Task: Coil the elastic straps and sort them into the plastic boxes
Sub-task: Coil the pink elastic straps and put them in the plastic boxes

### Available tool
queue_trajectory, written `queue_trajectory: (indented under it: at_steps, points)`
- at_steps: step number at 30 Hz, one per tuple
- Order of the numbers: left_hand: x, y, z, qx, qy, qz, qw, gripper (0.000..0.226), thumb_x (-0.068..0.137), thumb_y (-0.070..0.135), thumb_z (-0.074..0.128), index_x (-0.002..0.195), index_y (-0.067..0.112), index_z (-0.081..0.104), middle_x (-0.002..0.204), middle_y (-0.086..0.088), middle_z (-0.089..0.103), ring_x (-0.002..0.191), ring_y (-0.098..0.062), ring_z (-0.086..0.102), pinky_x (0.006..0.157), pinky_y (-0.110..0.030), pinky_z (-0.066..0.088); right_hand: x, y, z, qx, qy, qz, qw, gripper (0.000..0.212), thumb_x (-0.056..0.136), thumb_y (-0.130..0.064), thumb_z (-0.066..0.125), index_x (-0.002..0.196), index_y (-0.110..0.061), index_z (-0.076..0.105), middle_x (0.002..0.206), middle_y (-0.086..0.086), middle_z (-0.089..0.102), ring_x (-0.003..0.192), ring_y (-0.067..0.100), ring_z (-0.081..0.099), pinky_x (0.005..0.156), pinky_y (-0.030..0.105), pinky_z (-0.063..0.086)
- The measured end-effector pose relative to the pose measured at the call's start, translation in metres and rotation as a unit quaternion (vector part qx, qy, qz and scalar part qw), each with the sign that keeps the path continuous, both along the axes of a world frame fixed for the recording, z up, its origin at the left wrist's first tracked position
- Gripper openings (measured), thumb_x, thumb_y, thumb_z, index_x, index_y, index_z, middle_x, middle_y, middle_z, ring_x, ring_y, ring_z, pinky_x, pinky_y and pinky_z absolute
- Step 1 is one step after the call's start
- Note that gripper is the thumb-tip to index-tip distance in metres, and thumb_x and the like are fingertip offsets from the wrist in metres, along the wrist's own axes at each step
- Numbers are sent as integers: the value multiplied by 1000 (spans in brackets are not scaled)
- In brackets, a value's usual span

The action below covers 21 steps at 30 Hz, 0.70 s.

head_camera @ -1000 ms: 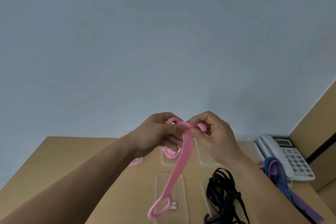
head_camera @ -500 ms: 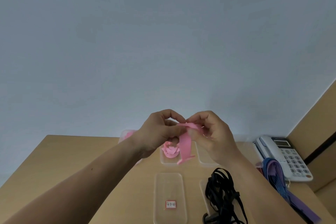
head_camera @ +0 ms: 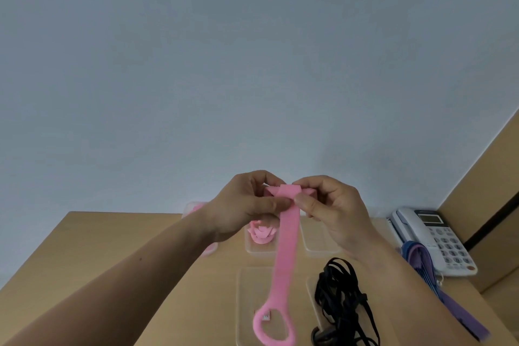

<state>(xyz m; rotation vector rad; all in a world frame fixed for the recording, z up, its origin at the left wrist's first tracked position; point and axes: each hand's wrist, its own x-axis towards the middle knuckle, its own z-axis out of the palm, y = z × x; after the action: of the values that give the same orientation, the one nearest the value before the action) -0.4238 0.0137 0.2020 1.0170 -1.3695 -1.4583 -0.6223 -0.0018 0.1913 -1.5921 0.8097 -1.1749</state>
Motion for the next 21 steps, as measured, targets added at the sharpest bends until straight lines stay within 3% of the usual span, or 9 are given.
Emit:
queue_trajectory:
  at_steps: [3,6,9,12,16,21]
  points:
    - [3,2,3,37,-8,-36,999,29,77,5,76,102,3,61,92,-29,70,83,-41,62,79,-47,57,0,3,-2,-16,4,-6,1000,32,81,5,72,86,-26,75,77,-11,69,73,7,62,73,23,55]
    - [5,1,4,69,23,-61,995,25,80,-9,69,100,5,62,90,-26,67,82,-37,60,71,-38,60,-2,5,-4,-33,20,2,999,35,79,1,74,88,-33,75,77,-16,66,72,5,58,72,21,52]
    - [0,1,3,78,58,-66,993,22,80,-8,67,95,8,69,93,-20,63,83,-33,57,71,-33,58,-2,5,0,-45,36,-11,998,32,75,-10,75,89,-38,73,79,-18,66,74,5,57,71,24,50]
    - [-6,2,3,62,55,-75,994,22,81,1,64,91,15,77,96,-17,65,87,-32,59,75,-34,57,-2,6,3,-63,48,-17,997,30,73,-14,74,88,-40,72,82,-15,68,75,7,57,70,29,49]
    - [-7,2,6,58,28,-70,995,7,82,15,71,88,14,74,92,-17,68,86,-32,61,75,-35,56,-3,7,0,-61,55,-22,996,27,74,-14,73,89,-37,71,83,-15,68,75,8,58,72,36,49]
    - [-6,1,5,48,5,-24,999,27,78,24,79,95,5,70,98,-32,68,86,-36,65,81,-44,55,-1,6,-4,-46,50,-23,997,27,73,-16,74,89,-38,72,87,-9,69,83,24,61,78,46,53]
